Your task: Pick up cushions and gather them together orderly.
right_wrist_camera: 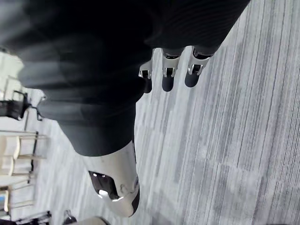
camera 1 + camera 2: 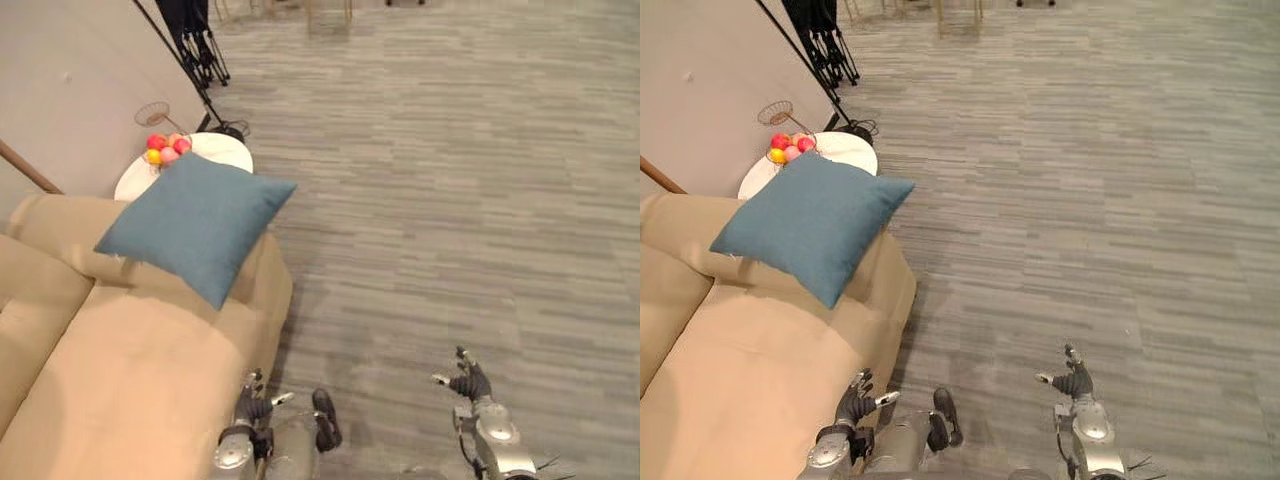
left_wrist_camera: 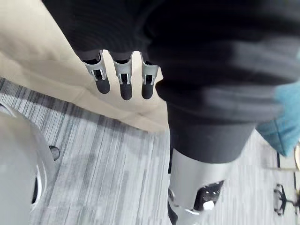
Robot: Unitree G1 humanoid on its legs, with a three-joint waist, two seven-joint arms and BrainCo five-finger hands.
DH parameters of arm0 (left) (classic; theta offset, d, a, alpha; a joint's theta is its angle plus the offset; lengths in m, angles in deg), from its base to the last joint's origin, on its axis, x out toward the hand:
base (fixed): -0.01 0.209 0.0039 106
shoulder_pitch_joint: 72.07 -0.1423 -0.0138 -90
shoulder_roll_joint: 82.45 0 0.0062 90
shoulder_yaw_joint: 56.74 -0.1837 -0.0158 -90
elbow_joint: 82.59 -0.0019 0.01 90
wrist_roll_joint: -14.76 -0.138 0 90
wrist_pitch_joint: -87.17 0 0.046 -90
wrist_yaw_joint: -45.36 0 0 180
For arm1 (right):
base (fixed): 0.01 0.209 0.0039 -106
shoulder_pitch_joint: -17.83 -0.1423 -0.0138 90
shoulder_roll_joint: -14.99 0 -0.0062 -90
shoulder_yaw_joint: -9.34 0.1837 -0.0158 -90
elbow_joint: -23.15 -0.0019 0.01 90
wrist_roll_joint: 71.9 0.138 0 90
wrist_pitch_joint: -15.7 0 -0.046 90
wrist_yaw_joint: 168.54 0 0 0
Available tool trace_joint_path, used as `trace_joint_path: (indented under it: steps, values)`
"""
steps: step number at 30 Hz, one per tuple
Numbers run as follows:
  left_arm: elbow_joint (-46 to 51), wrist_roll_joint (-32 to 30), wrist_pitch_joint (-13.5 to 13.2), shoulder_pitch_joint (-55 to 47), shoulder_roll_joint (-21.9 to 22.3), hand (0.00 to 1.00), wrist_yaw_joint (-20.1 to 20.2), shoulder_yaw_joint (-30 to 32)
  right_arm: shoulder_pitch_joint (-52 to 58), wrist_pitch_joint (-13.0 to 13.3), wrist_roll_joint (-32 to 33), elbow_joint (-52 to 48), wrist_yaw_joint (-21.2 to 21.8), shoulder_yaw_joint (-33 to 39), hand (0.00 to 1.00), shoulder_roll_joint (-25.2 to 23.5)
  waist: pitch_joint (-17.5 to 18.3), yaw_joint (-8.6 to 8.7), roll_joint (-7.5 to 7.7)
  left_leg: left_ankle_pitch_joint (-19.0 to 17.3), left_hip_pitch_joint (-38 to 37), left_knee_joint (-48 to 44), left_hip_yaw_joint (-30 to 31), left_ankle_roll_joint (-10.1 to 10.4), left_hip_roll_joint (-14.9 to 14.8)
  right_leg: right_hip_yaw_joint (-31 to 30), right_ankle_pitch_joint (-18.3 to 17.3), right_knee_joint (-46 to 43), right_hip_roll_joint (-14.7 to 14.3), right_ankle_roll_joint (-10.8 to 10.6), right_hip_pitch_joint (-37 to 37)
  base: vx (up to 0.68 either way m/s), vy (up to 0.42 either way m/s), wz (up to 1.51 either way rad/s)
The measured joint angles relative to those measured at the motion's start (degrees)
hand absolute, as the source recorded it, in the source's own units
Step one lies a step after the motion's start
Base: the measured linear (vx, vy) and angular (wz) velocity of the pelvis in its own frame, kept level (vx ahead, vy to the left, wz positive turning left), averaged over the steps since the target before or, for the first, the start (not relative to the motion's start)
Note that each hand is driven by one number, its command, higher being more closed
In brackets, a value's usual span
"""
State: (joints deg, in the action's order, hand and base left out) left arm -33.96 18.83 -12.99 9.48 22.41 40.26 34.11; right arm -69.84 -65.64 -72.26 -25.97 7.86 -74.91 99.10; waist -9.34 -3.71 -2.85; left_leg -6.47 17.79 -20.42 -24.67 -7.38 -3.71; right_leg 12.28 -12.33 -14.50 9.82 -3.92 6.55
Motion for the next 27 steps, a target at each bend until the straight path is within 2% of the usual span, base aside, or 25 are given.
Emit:
trace_joint_path:
  steps: [1, 2, 3, 4, 5, 6, 7, 8, 9, 10, 11, 12, 14, 15, 16, 17, 18, 19, 21, 22, 23, 24, 25, 26, 27]
  values:
    - [-0.47, -0.19, -0.02, -0.04, 0.08, 0.00, 0.07, -0.13, 0.10, -0.04, 0.00, 1.08, 0.01, 0.14, 0.00, 0.00, 0.06, 0.00, 0.00, -1.38, -0.69, -1.52, 1.21, -1.08, 0.62, 0.08, 0.35, -6.11, 1.05, -1.11, -0.99, 0.69, 0.302, 0.91]
    - [-1.69, -0.24, 0.02, -0.10, -0.11, 0.00, 0.02, -0.15, 0.73, -0.07, -0.02, 1.81, 0.03, 0.25, 0.00, -0.28, 0.13, 0.02, 0.37, -4.23, -2.61, -2.84, 3.47, -1.32, 2.02, -1.10, 3.51, -17.98, 2.88, -7.63, -3.91, 0.68, 0.291, 1.09]
    - [-2.29, -0.24, 0.41, -0.29, -0.87, 0.00, -0.03, -0.18, 1.46, -0.04, -0.06, 1.84, 0.05, 0.15, 0.00, -0.97, 0.26, 0.86, 1.27, -5.78, -5.41, -2.47, 6.10, -1.83, 4.18, -4.59, 7.87, -31.90, 4.39, -11.78, -8.67, 0.56, 0.213, 1.24]
    - [-2.61, -0.24, 0.44, -0.32, -1.46, 0.00, -0.09, -0.18, 1.64, -0.06, -0.11, 1.89, 0.17, 0.04, 0.00, -1.32, 0.19, 1.48, 1.87, -6.16, -7.31, -2.01, 8.23, -2.04, 5.60, -5.56, 6.97, -39.24, 4.76, -11.16, -10.97, 0.56, 0.151, 1.41]
    - [-3.27, -0.24, 0.44, -0.30, -1.97, 0.00, -0.15, -0.17, 1.86, -0.06, -0.11, 1.98, 0.18, 0.07, 0.00, -1.57, 0.19, 1.89, 2.10, -6.28, -10.84, -0.69, 10.96, -2.23, 7.19, -5.82, 4.38, -46.40, 4.78, -8.18, -13.98, 0.45, 0.072, 1.15]
    - [-3.53, -0.24, 0.44, -0.39, -2.01, 0.00, -0.18, -0.16, 2.12, -0.03, -0.12, 1.98, 0.22, 0.06, 0.00, -1.56, 0.21, 2.30, 1.97, -6.28, -12.86, 0.23, 12.33, -2.23, 7.67, -5.78, 2.80, -47.77, 4.33, -6.71, -15.35, 0.54, 0.070, 1.30]
    - [-3.68, -0.25, 0.44, -0.52, -2.02, 0.00, -0.24, -0.15, 2.45, 0.16, -0.11, 1.86, 0.30, 0.01, 0.00, -1.63, 0.27, 2.83, 1.47, -6.28, -16.62, 2.03, 15.68, -2.23, 8.17, -5.15, 0.20, -45.95, 2.54, -3.52, -17.90, 0.51, 0.036, 1.27]
    - [-3.84, -0.24, 0.42, -0.32, -2.35, 0.00, -0.25, -0.14, 2.76, 0.30, -0.09, 1.43, 0.31, 0.02, 0.00, -1.61, 0.33, 2.90, 1.05, -6.27, -18.87, 2.90, 18.28, -2.21, 8.20, -5.01, -1.67, -41.11, 0.99, -2.18, -19.79, 0.49, 0.018, 1.37]
    - [-3.99, -0.25, 0.42, 0.08, -2.30, 0.00, -0.25, -0.15, 3.05, 0.32, -0.06, 1.20, 0.34, 0.05, 0.00, -1.62, 0.31, 2.93, 0.95, -6.26, -19.80, 3.10, 19.91, -2.20, 8.20, -5.13, -2.44, -37.65, -0.11, -1.54, -20.80, 0.58, -0.046, 1.49]
    - [-4.05, -0.27, 0.42, 1.09, -2.07, 0.00, -0.29, -0.09, 4.15, 0.44, -0.01, 0.22, 0.48, 0.17, 0.00, -1.64, 0.29, 2.87, 0.91, -6.34, -21.75, 3.37, 22.80, -1.82, 8.19, -7.48, -3.11, -29.35, -2.78, -1.68, -22.90, 0.47, -0.068, 1.58]
    - [-3.97, -0.30, 0.38, 1.80, -1.81, 0.00, -0.31, -0.10, 4.90, 0.49, 0.07, -0.56, 0.51, 0.52, 0.00, -1.72, 0.36, 2.97, 0.80, -6.98, -22.94, 3.12, 25.23, -0.50, 8.04, -11.29, -2.68, -21.65, -5.19, -2.05, -24.04, 0.47, -0.089, 1.64]
    - [-3.94, -0.31, 0.37, 2.19, -1.60, 0.00, -0.31, -0.10, 5.67, 0.48, 0.17, -1.37, 0.49, 0.74, 0.00, -1.79, 0.38, 3.06, 0.76, -7.73, -23.40, 2.59, 26.72, 0.86, 7.95, -13.64, -1.86, -17.66, -6.07, -2.16, -24.44, 0.46, -0.149, 1.71]
    - [-3.35, -0.31, 0.32, 3.04, -1.22, 0.00, -0.40, -0.10, 7.56, 0.28, 0.43, -2.01, 0.41, 1.41, 0.00, -2.82, 0.53, 3.09, 3.04, -11.07, -24.63, 0.62, 29.52, 5.45, 8.24, -21.79, 5.35, -4.73, -6.71, -2.31, -24.75, 0.54, -0.260, 1.84]
    - [-2.96, -0.33, 0.32, 2.98, -1.30, 0.00, -0.44, -0.09, 8.13, 0.22, 0.46, -2.08, 0.37, 1.53, 0.00, -3.22, 0.66, 3.27, 3.92, -12.19, -24.96, -0.11, 30.05, 6.16, 8.43, -22.86, 9.65, -3.97, -6.33, -3.50, -24.72, 0.44, -0.293, 1.74]
    - [-3.01, -0.34, 0.40, 3.21, -0.06, 0.00, -0.58, 0.13, 9.01, -0.18, 0.53, -2.23, 0.31, 2.52, 0.00, -3.35, 0.79, 3.33, 2.87, -13.74, -25.54, -0.63, 31.69, 6.93, 6.64, -20.25, 10.53, -8.10, -6.49, -2.09, -24.67, 0.44, -0.294, 1.35]
    - [-2.34, -0.40, 0.27, 2.99, 1.01, 0.00, -0.38, 0.00, 9.01, -0.18, 0.82, -4.22, 0.20, 3.43, 0.00, -3.46, 1.35, 2.48, 1.64, -13.41, -25.96, -0.46, 32.30, 7.53, 5.01, -18.32, 7.93, -10.53, -6.84, -0.90, -24.91, 0.50, -0.339, 1.30]
    - [-2.03, -0.41, 0.28, 2.89, 1.50, 0.00, -0.38, -0.06, 8.49, -0.09, 1.37, -6.55, 0.23, 3.82, 0.00, -3.73, 1.35, 2.81, 1.29, -12.70, -25.59, -0.95, 32.12, 8.73, 3.38, -15.49, 6.07, -12.46, -6.74, 0.58, -24.61, 0.37, -0.281, 0.89]
    - [-2.02, -0.41, 0.28, 2.87, 1.65, 0.00, -0.32, -0.11, 8.49, 0.03, 1.76, -7.41, 0.24, 3.85, 0.00, -4.03, 1.37, 2.89, 1.23, -12.27, -25.00, -2.00, 31.95, 9.49, 2.72, -14.45, 5.63, -12.69, -6.66, 1.01, -24.18, 0.32, -0.268, 1.06]
    - [-1.25, -0.36, 0.31, 3.78, 2.27, 0.00, -0.32, -0.11, 8.80, 0.12, 2.66, -8.62, 0.16, 4.47, 0.00, -4.77, 1.14, 3.09, 1.63, -10.13, -21.83, -9.01, 28.40, 13.05, 0.41, -10.84, 4.89, -11.20, -6.05, 2.01, -21.11, 0.25, -0.228, 1.07]
    - [-0.05, -0.25, 0.29, 4.19, 2.69, 0.00, -0.38, -0.16, 9.28, 0.07, 3.19, -8.58, -0.01, 5.29, 0.00, -5.51, 0.84, 2.99, 2.07, -9.54, -18.15, -16.21, 21.04, 14.07, -3.59, -7.96, 4.44, -8.24, -5.65, 2.77, -17.18, 0.16, -0.151, 1.00]
    - [0.43, -0.20, 0.27, 4.24, 2.75, 0.00, -0.38, -0.27, 9.58, 0.05, 3.39, -8.50, -0.08, 5.57, 0.00, -6.00, 0.84, 2.95, 2.11, -10.26, -17.35, -17.93, 17.02, 13.01, -5.78, -6.75, 4.41, -7.11, -5.64, 2.82, -15.58, 0.15, -0.136, 1.17]
    - [1.33, -0.11, 0.26, 4.54, 2.66, 0.00, -0.40, -0.38, 9.98, 0.03, 4.67, -8.38, -0.16, 6.65, 0.00, -6.27, 0.74, 2.85, 3.07, -11.21, -16.18, -17.40, 9.42, 11.03, -9.08, -4.46, 4.41, -5.43, -4.98, 2.82, -13.22, 0.13, -0.115, 0.90]
    - [1.49, -0.07, 0.23, 4.56, 2.46, 0.00, -0.42, -0.82, 10.01, 0.10, 5.13, -7.84, -0.27, 7.80, 0.00, -6.25, 0.99, 2.99, 3.00, -10.95, -15.47, -12.98, 4.72, 11.12, -10.27, -3.13, 4.42, -4.80, -4.46, 2.81, -12.56, 0.10, -0.081, 0.78]
    - [1.48, -0.06, 0.21, 4.69, 2.45, 0.00, -0.44, -1.05, 10.02, 0.20, 5.46, -7.41, -0.46, 8.19, 0.00, -5.99, 1.25, 3.13, 2.54, -9.22, -15.07, -9.43, 3.17, 10.63, -10.45, -2.68, 4.37, -4.51, -4.45, 2.64, -12.56, 0.04, 0.029, 0.52]
    - [1.08, 0.02, 0.25, 4.69, 1.63, 0.00, -0.67, -1.41, 9.38, 0.52, 5.81, -4.56, -1.15, 9.72, 0.00, -5.05, 2.18, 3.16, 1.13, -7.89, -15.05, -3.31, 2.21, 10.66, -9.75, -3.06, 4.56, -3.01, -5.00, 1.32, -12.88, 0.02, 0.051, 0.30]
